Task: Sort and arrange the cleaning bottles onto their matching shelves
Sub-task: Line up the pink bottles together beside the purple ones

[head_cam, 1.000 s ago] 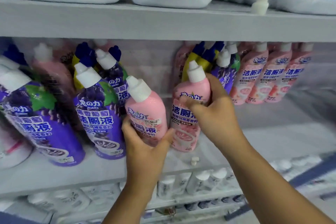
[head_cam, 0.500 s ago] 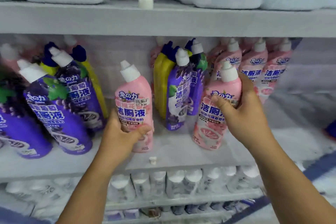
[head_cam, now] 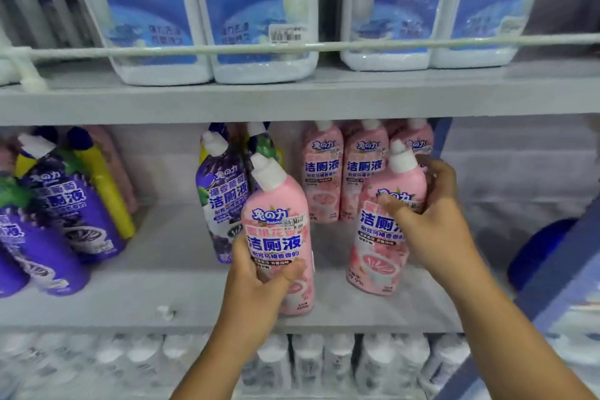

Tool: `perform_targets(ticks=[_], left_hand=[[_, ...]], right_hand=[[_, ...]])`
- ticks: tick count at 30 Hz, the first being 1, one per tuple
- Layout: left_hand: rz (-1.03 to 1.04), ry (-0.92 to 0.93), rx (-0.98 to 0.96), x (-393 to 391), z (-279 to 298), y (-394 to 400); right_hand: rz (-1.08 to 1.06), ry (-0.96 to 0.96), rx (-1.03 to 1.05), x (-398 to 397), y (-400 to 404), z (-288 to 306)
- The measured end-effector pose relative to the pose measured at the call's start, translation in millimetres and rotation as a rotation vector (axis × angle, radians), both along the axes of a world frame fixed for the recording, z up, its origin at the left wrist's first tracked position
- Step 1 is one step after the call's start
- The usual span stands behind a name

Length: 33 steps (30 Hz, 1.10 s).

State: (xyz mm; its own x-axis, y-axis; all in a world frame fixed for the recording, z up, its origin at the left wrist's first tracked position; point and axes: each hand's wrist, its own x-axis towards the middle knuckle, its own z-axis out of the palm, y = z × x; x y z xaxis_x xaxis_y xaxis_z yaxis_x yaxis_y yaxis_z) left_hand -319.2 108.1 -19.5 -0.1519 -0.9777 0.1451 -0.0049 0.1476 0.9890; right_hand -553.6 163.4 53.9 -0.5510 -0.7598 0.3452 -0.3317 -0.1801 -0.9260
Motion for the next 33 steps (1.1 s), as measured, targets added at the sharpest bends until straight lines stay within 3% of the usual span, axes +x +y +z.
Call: perform_targets(ticks=[6, 11, 15, 18, 23, 28, 33], left_hand=[[-0.005, 0.033, -0.002, -70, 5, -7], [-0.045, 0.010, -0.061, -119, -7, -17], [-0.070, 0.044, -0.096, -148, -12, -25], [-0.117, -0.002, -0.128, -151, -16, -32], [-0.188, -0.164, -0.090, -130, -39, -45], [-0.229, -0.080, -0.051, -140, -36, -50], [-0.223, -0.028, -0.006, -149, -37, -63]], right_hand=[[-0.036, -0.018, -0.019, -46, 8, -13], [-0.114, 0.078, -0.097, -70, 9, -21], [-0.204, 0.027, -0.087, -61, 3, -57], [-0.243, -0.035, -0.023, -53, 5, -93], [-0.298, -0.013, -0.009, -59, -4, -102], [-0.226, -0.178, -0.130, -58, -13, -105], [-0.196, -0.211, -0.137, -65, -22, -107]])
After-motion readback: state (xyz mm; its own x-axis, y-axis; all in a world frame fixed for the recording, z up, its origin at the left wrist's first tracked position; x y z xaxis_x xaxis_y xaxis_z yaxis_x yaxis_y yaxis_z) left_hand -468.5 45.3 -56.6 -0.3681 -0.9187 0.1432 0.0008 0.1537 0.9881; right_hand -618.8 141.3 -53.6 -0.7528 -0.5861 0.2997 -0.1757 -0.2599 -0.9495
